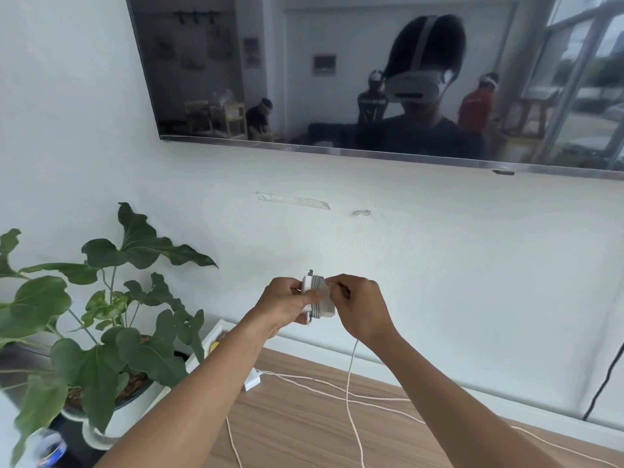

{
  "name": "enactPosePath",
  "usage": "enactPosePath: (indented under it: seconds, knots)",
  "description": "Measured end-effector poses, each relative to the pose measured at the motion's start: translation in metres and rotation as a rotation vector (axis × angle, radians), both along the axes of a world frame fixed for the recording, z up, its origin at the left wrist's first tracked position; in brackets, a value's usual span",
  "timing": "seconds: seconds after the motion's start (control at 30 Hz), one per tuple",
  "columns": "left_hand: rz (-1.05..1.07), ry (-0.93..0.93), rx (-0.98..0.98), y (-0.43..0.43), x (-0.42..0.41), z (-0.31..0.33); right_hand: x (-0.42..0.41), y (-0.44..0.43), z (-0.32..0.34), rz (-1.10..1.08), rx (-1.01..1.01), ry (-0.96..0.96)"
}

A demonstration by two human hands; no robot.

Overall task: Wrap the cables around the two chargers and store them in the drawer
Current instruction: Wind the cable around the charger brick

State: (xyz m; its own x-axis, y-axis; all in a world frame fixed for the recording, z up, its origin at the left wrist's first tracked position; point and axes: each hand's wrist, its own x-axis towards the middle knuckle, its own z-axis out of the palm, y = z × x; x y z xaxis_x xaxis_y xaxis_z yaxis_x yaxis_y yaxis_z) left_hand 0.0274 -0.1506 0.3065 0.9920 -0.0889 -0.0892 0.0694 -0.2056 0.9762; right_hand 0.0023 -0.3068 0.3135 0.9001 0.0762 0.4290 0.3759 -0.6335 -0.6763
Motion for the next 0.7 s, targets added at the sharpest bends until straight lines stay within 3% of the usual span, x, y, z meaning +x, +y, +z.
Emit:
enactPosePath:
  seconds: [0.23,0.43,0.7]
  knots:
    - [0.027,0.092,-0.259,-0.005,-0.007,0.006,-0.007,0.007,-0.015,0.017,-0.118,-0.199]
    - [0.081,0.121,-0.275,-0.003,-0.003,0.007,-0.018,0.007,-0.029,-0.038,-0.280,-0.261]
    - [0.057,0.191,-0.261,-0.005,-0.005,0.006,-0.020,-0.001,-0.040,-0.019,-0.251,-0.268]
